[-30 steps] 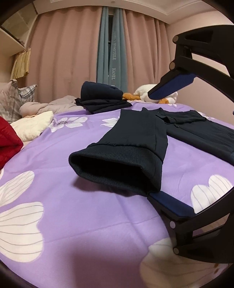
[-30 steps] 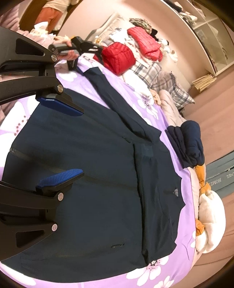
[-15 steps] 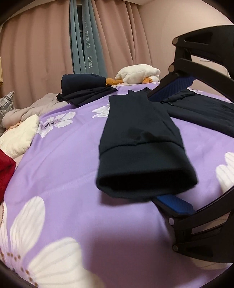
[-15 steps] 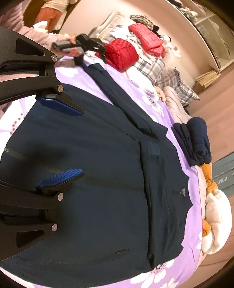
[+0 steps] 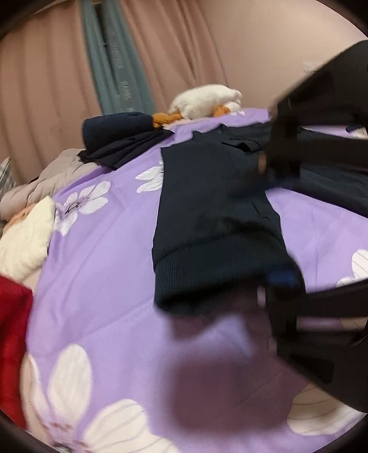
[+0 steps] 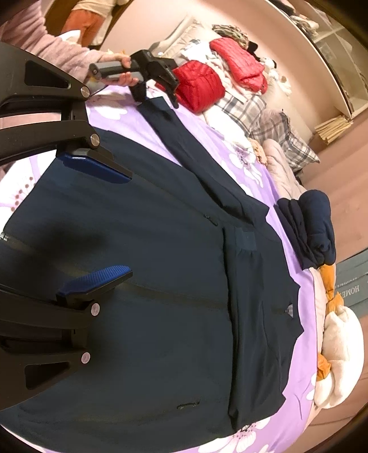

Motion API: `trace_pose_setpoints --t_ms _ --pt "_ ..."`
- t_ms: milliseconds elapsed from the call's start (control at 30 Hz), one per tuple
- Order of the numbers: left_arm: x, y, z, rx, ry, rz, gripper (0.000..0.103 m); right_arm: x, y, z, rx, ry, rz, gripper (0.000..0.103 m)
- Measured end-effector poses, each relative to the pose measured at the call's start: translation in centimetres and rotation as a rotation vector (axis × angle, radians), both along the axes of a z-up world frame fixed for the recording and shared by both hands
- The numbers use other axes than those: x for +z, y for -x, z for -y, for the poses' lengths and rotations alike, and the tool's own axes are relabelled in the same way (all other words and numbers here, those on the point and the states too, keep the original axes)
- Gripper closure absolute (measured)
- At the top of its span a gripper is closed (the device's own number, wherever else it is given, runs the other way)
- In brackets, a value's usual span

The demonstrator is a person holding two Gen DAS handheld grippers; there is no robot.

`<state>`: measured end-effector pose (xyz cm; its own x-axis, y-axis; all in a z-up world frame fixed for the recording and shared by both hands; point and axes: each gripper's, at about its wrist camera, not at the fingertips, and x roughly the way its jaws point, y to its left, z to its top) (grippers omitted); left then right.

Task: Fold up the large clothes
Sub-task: 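Grasp the cuff of the other sleeve with the left tool, then lay the sleeve across the jacket chest with the left tool, release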

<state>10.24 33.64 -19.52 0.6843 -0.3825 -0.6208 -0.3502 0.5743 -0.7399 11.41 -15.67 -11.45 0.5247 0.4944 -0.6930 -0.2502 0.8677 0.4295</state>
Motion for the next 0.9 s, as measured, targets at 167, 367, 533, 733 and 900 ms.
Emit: trace_pose_setpoints --t_ms 167,367,533,733,900 --pt "2.4 -1.7 0.9 -0.046 -0.009 -0.021 0.092 -0.5 -0.2 0.6 -0.010 -0.036 -0.009 0.042" --pt "10.0 -5.3 4.7 -0.078 -0.127 0.014 0.095 -0.8 -0.2 2.8 -0.044 -0.080 0.007 0.042" --pt "18.2 -10.1 11.5 -0.139 -0.284 0.097 0.094 -1.3 0.4 5.2 -0.077 -0.132 0.021 0.042" --pt "24.8 -16.1 26.1 -0.370 -0.445 0.173 0.091 -1.0 1.1 9.3 -0.135 -0.200 0.069 0.042" --pt "23.4 -19.9 39.9 -0.606 -0.563 0.134 0.091 -1.3 1.1 12.7 -0.207 -0.224 0.080 0.042"
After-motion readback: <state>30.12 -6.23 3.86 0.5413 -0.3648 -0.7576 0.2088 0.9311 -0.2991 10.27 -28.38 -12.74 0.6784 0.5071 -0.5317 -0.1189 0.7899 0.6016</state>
